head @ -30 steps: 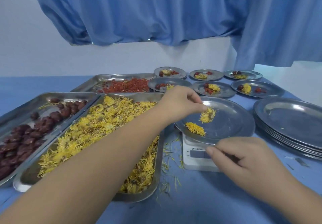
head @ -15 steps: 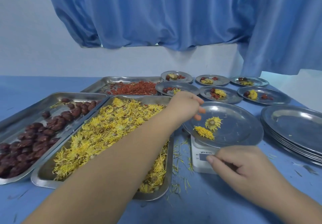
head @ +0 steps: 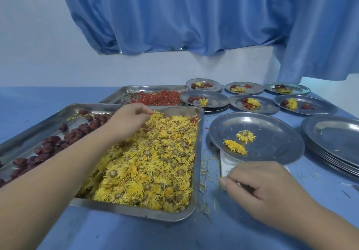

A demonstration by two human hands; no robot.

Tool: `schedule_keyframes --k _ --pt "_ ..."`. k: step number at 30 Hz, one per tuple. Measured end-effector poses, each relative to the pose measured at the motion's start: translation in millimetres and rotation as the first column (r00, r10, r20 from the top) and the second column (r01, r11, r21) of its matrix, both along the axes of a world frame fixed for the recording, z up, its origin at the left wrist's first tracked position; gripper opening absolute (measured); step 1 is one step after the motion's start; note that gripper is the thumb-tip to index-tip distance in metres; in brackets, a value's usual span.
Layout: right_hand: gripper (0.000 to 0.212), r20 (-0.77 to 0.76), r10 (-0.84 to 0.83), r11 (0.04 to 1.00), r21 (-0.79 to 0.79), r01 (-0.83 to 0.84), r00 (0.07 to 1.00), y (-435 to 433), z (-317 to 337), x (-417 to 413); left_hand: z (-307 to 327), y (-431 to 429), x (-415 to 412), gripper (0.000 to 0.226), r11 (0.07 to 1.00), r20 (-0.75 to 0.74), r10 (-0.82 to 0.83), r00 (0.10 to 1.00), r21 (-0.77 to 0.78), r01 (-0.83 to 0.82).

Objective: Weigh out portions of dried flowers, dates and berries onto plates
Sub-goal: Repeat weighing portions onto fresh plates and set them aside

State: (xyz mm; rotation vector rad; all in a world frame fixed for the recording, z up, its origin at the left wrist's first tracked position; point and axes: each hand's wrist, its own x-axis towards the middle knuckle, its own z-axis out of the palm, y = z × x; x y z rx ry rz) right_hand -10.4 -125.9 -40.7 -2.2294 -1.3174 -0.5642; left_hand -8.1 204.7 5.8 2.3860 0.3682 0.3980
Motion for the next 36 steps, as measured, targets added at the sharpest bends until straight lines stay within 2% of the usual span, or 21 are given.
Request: schedule_keyframes --k 2,4,7,11,16,20,22,29,31,34,36 --pt "0.046 -0.004 0.017 1.0 0.003 -0.017 1.0 7 0 -3 0 39 -10 0.011 0.994 0.036 0.109 0.993 0.014 -0.11" --pt "0.044 0.0 0.029 0.999 0.018 -0.029 1.0 15 1 -5 0 73 -19 0.01 0.973 0.077 0.23 0.97 -0.041 -0.227" --pt "0.045 0.011 0.024 0.999 0.023 -0.024 1.0 29 4 -5 -6 109 -29 0.015 0.943 0.041 0.333 0.942 0.001 -0.334" --pt "0.043 -0.014 -0.021 1.0 0.023 0.021 1.0 48 4 -2 -17 129 -26 0.021 0.952 -0.056 0.296 0.953 0.103 -0.29" --pt "0.031 0.065 -0.071 0.997 0.039 0.069 0.995 50 -5 -3 -24 138 12 0.028 0.951 -0.073 0.252 0.965 0.202 -0.233" --pt "0.028 0.091 -0.074 0.995 0.072 0.067 0.993 48 -5 0 -24 147 38 0.046 0.95 -0.245 0.219 0.944 0.275 -0.149" --pt "0.027 0.116 -0.075 0.996 0.055 0.069 0.99 51 -6 1 -26 152 45 0.049 0.95 -0.266 0.218 0.939 0.277 -0.142" --pt "0.027 0.125 -0.06 0.998 0.041 0.056 0.99 55 -12 1 -31 161 51 0.031 0.918 -0.239 0.287 0.928 0.346 -0.195" --pt "0.027 0.112 -0.059 0.997 0.05 0.054 0.992 54 -11 1 -31 161 44 0.024 0.912 -0.163 0.298 0.941 0.34 -0.23" --pt "0.027 0.119 -0.051 0.997 0.067 0.044 0.992 54 -10 -1 -20 149 33 0.014 0.939 0.014 0.257 0.966 0.231 -0.253" --pt "0.027 0.133 -0.051 0.996 0.075 0.041 0.99 53 -9 -3 -9 128 27 0.014 0.978 0.075 0.177 0.981 0.096 -0.184"
